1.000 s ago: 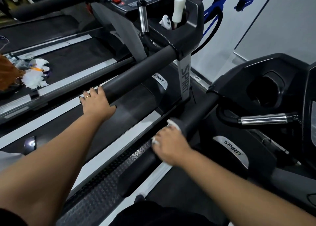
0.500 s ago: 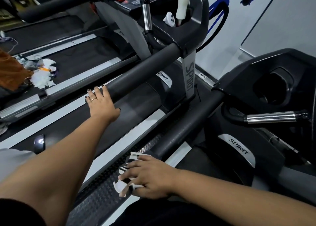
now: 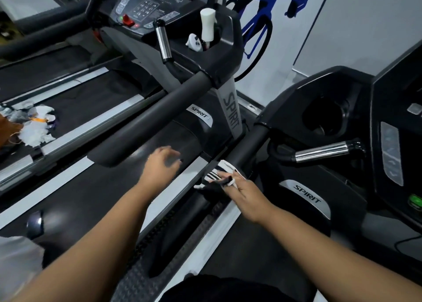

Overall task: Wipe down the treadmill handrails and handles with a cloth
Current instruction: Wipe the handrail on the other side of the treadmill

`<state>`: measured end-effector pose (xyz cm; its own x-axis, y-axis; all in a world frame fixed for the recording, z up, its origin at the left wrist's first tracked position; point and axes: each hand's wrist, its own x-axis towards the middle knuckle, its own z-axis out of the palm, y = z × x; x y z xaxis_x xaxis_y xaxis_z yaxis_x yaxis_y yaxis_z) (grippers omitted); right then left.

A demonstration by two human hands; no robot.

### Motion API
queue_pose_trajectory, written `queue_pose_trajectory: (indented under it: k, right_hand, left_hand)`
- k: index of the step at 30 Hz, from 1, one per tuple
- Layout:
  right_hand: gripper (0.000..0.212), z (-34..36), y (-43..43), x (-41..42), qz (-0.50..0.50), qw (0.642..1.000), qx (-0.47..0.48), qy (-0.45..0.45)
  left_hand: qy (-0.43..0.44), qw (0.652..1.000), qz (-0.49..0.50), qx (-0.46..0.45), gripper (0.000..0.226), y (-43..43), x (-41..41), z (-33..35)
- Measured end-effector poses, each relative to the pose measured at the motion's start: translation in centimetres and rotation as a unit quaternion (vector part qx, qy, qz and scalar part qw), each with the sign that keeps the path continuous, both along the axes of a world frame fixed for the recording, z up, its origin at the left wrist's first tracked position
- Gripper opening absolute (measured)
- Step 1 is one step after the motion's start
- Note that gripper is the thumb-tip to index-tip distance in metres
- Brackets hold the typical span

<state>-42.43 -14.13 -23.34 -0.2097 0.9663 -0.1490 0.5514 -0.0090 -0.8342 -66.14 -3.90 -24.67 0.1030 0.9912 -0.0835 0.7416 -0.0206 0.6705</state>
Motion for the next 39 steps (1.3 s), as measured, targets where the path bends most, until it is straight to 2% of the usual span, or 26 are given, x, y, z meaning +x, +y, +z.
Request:
queue_pose_trajectory:
  k: [2, 5, 7, 9, 11, 13, 15, 16, 18, 20, 23, 28, 30, 33, 37, 39]
  right_hand:
    - [0.042, 1.4, 0.0, 0.6, -0.134, 0.984, -0.059, 0.102]
    - [0.043, 3.6, -0.5, 2.5, -0.270, 0.921, -0.127, 0.249]
    - [0.045, 4.9, -1.1, 4.0, -0.313, 0.877, -0.139, 0.337]
    - [0.041, 6.5, -2.1, 5.6, -0.330, 0.843, -0.139, 0.401]
    - [0.036, 8.1, -3.1, 6.9, -0.336, 0.818, -0.129, 0.449]
    - [0.025, 9.4, -4.4, 8.9, -0.334, 0.808, -0.096, 0.476]
    - [0.017, 10.2, -5.5, 10.5, -0.338, 0.828, -0.052, 0.444]
    - [0.021, 10.4, -6.1, 11.4, -0.350, 0.840, -0.032, 0.413]
    - [0.030, 10.8, -7.4, 13.7, -0.378, 0.851, -0.007, 0.363]
    - [0.033, 11.4, -8.9, 16.0, -0.402, 0.853, 0.016, 0.332]
    - [0.036, 12.2, -11.2, 19.7, -0.418, 0.854, 0.055, 0.305]
    - [0.036, 12.5, -14.5, 24.8, -0.472, 0.839, 0.102, 0.252]
    - [0.046, 12.6, -15.2, 26.9, -0.513, 0.819, 0.116, 0.231]
    - [0.054, 13.7, -15.8, 30.3, -0.544, 0.792, 0.140, 0.237]
    - [0.048, 16.1, -15.1, 34.1, -0.542, 0.807, 0.152, 0.178]
    - [0.046, 17.2, -14.0, 35.9, -0.547, 0.806, 0.160, 0.161]
  left_hand:
    - [-0.077, 0.996, -0.037, -0.027, 0.018, -1.1, 2.8, 1.0]
    - [-0.188, 0.978, -0.068, -0.066, 0.018, -2.4, 6.7, 2.8]
    - [-0.286, 0.947, -0.096, -0.111, 0.025, -3.2, 9.1, 4.2]
    - [-0.348, 0.916, -0.120, -0.157, 0.033, -3.9, 11.6, 5.7]
    - [-0.361, 0.903, -0.146, -0.182, 0.039, -4.6, 13.9, 7.1]
    - [-0.378, 0.888, -0.163, -0.208, 0.050, -5.4, 16.8, 8.5]
    - [-0.426, 0.854, -0.169, -0.248, 0.046, -6.2, 19.1, 9.7]
    - [-0.444, 0.839, -0.174, -0.259, 0.037, -6.8, 20.4, 10.3]
    - [-0.453, 0.834, -0.182, -0.256, 0.019, -7.8, 23.0, 11.3]
    - [-0.450, 0.840, -0.200, -0.229, 0.013, -8.7, 25.5, 11.9]
    - [-0.419, 0.858, -0.238, -0.179, 0.014, -10.0, 29.2, 12.8]
    - [-0.429, 0.853, -0.271, -0.122, 0.026, -12.1, 34.5, 15.0]
    - [-0.437, 0.849, -0.270, -0.125, 0.035, -12.4, 36.3, 16.1]
    - [-0.423, 0.852, -0.290, -0.109, 0.029, -11.9, 39.3, 17.9]
    - [-0.378, 0.854, -0.344, -0.095, 0.023, -10.1, 42.7, 20.3]
    - [-0.361, 0.842, -0.393, -0.076, 0.026, -8.5, 44.7, 21.7]
